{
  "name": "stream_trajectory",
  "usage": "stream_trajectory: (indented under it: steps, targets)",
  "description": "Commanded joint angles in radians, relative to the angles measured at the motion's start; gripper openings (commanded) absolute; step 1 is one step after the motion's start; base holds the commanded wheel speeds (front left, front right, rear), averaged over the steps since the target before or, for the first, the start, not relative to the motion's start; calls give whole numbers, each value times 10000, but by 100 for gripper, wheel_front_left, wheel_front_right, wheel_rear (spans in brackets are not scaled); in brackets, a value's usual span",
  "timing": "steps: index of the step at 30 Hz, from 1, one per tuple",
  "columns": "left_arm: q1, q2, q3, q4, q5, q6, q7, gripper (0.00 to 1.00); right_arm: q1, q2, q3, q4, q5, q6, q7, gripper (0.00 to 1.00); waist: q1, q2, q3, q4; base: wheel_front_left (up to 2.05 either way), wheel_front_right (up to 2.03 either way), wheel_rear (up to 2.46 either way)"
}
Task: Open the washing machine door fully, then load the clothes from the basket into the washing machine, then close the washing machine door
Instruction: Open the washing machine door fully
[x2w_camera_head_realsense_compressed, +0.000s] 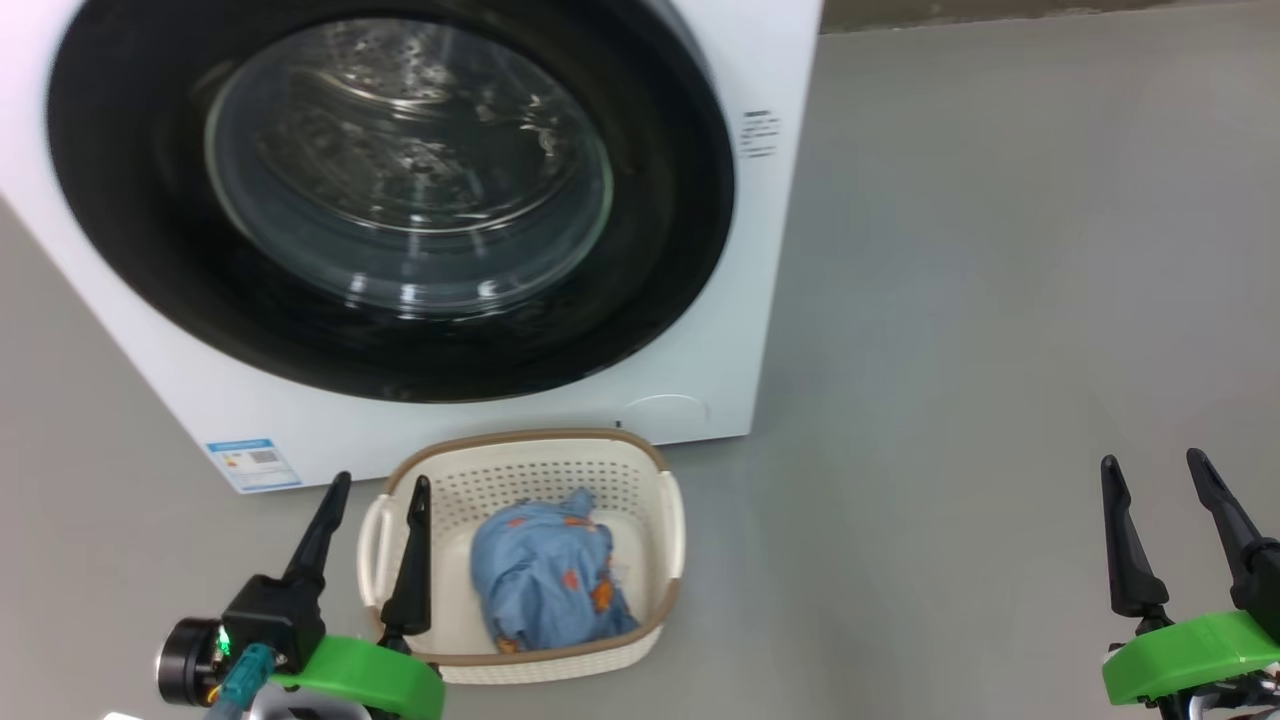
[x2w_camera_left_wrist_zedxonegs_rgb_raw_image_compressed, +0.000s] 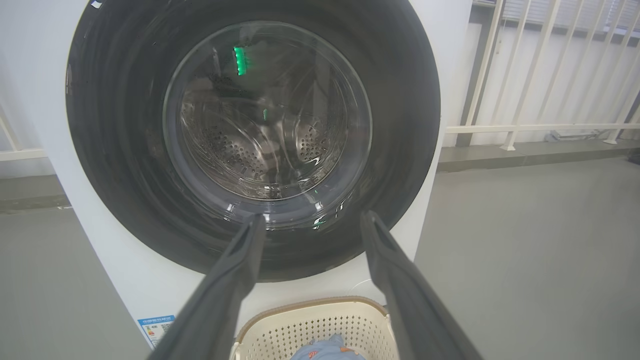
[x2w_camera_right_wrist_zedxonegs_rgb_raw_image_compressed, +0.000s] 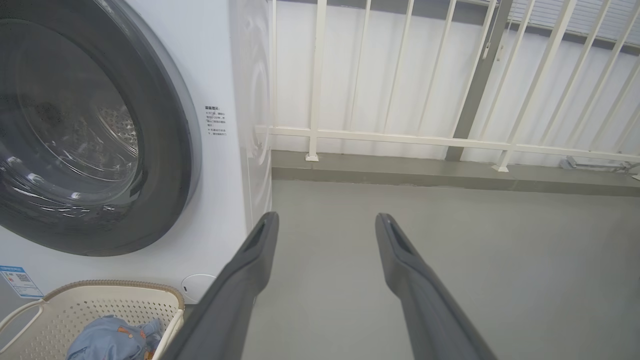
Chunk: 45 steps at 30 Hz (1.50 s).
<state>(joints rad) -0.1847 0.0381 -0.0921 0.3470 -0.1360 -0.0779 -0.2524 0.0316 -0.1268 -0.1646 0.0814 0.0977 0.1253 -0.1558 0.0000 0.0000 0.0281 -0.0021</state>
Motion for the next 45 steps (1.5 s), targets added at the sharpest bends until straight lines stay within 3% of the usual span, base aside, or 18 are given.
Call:
stream_trajectory:
  steps: [1, 14, 40, 45]
  targets:
    - [-384, 122, 302, -364, -29, 33, -93, 100, -264, -211, 166, -244, 64, 54, -111, 100, 0, 0, 10, -11, 114, 114, -228]
    - [-376, 122, 223, -488, 41, -160, -93, 100, -325, -185, 140, -285, 127, 54, -111, 100, 0, 0, 139, -36, 61, 61, -123]
    - [-346, 122, 149, -654, 226, -133, -93, 100, -362, -252, 101, -319, 22, 54, -176, 100, 0, 0, 302, 67, 1, 1, -1]
    - [-395, 122, 105, -730, 232, -131, -93, 100, -496, -138, 13, -339, 516, 54, -136, 100, 0, 0, 422, 88, 0, 0, 0]
